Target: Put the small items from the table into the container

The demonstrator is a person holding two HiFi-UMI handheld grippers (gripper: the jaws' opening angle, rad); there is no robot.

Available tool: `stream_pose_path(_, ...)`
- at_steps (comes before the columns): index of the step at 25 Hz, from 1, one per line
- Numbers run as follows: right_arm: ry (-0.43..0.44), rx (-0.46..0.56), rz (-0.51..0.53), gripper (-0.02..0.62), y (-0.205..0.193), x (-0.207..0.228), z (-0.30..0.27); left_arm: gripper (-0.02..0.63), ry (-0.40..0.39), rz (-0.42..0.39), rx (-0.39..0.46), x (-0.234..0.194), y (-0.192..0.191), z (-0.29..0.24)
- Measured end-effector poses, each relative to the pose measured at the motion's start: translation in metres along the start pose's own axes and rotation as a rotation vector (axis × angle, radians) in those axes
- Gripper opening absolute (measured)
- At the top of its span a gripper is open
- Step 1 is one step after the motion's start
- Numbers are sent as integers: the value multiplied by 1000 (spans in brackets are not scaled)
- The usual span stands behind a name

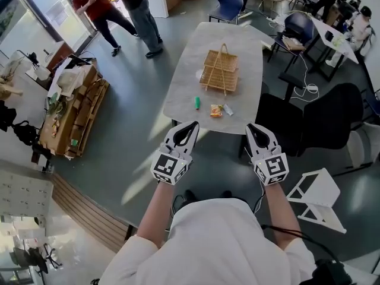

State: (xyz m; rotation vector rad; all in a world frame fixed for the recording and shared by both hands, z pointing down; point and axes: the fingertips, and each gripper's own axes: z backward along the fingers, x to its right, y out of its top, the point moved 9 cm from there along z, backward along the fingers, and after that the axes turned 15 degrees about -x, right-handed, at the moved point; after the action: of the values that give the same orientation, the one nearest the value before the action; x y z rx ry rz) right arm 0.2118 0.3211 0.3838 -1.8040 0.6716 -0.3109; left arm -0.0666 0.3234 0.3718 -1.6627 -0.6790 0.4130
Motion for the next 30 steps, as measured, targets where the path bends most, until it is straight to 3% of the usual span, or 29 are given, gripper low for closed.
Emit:
stream_pose_path(9,53,-1,19,15,-18,36,12,6,57,15,0,27,3,-21)
stream_pose_path(17,76,-15,6,71,-24,53,-3,6,55,36,-22,20,-6,-45)
stream_pose_path(23,84,-44,-4,91,-31,67,-44,6,20,39,-25,-18,-14,-86)
stream_pose_path(30,71,-66,-30,101,-11,91,-124,6,-26,19,-26,-103,-13,-145)
